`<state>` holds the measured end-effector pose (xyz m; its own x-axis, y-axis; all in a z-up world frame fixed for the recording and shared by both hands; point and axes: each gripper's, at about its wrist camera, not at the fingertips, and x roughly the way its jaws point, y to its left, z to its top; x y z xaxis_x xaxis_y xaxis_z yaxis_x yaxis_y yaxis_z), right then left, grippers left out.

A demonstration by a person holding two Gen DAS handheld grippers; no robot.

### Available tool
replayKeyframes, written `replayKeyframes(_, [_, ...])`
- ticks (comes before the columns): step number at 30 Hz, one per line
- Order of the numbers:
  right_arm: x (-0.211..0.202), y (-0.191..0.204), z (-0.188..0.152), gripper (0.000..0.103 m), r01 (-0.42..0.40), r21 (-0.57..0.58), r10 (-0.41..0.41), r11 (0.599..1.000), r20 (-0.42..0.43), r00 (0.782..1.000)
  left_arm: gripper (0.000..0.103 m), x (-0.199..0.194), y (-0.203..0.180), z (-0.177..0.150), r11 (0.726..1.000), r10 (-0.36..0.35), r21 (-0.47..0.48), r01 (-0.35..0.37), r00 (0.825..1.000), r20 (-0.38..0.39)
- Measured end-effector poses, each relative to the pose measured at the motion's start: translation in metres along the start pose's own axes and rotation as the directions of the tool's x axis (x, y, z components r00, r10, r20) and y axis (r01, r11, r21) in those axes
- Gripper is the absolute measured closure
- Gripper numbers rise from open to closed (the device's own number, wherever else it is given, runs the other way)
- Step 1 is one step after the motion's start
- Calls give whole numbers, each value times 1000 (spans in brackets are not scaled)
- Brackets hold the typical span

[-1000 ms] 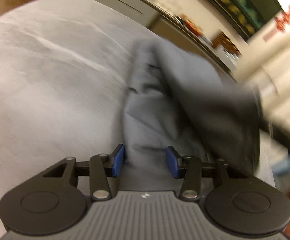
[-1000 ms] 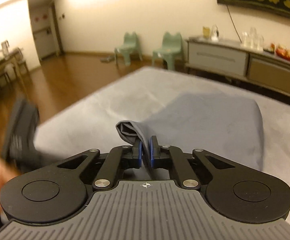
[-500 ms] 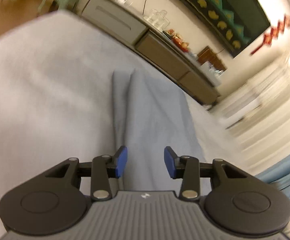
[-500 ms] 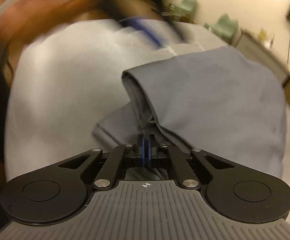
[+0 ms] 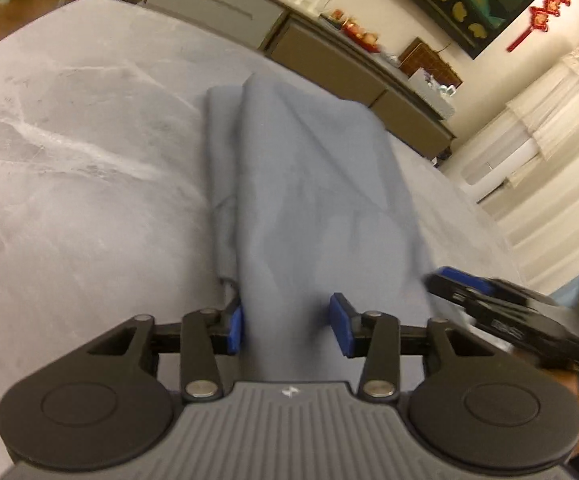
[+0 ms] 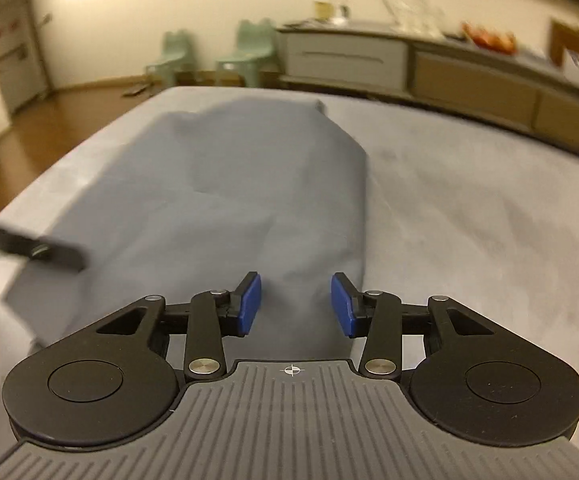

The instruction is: Fold clothes

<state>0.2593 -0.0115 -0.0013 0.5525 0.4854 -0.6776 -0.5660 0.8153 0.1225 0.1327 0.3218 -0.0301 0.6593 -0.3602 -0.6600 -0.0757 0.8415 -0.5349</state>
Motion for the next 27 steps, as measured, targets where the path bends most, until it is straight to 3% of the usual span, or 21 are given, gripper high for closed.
replayKeyframes(4, [6, 1, -3, 58, -23, 56, 22, 998, 5, 1000, 68, 2, -2, -3, 998, -45, -38, 45, 999, 16])
replayKeyframes(7, [8, 11, -13, 58, -11, 37, 11, 999, -13, 1000, 71, 5, -3, -5, 995, -75, -69, 76, 997, 23])
replayKeyframes(10, [9, 4, -19, 59, -29, 67, 29, 997, -7, 1000, 81, -3, 1, -9, 971, -183, -139, 194, 979, 86])
replayKeyframes(13, [21, -21, -16, 58, -108, 228, 106, 968, 17, 994, 84, 5, 5, -21, 963, -202, -168, 212, 977, 71])
replayKeyframes(16, [27, -22, -16, 62, -82, 223, 86, 971, -7, 996, 83, 25, 4, -31, 969, -182, -173, 175, 983, -20])
replayKeyframes(18, [13, -14, -13, 62, -55, 186, 54, 981, 10, 998, 80, 26, -5, -31, 978, -169, -132, 161, 984, -52])
replayKeyframes(20, [-11, -3, -9, 60, -28, 153, 19, 988, 57, 998, 67, 17, -17, -32, 988, -139, -78, 134, 988, -63])
replayKeyframes(22, [-35, 9, -6, 56, 0, 119, -12, 993, 105, 994, 43, 0, -35, -35, 995, -84, 54, 89, 993, -79])
replayKeyframes(23, [-50, 21, -9, 53, -8, 78, -2, 997, 137, 991, 43, -13, -48, -38, 987, -43, 154, 55, 996, -81])
replayKeyframes(25, [-77, 48, -20, 41, -31, -21, 34, 999, 188, 982, 41, -46, -64, -40, 944, -5, 329, 11, 1000, -17])
replayKeyframes(27, [-82, 70, -38, 40, -44, -100, 62, 994, 192, 979, 34, -76, -60, -25, 936, 6, 350, -38, 996, 91])
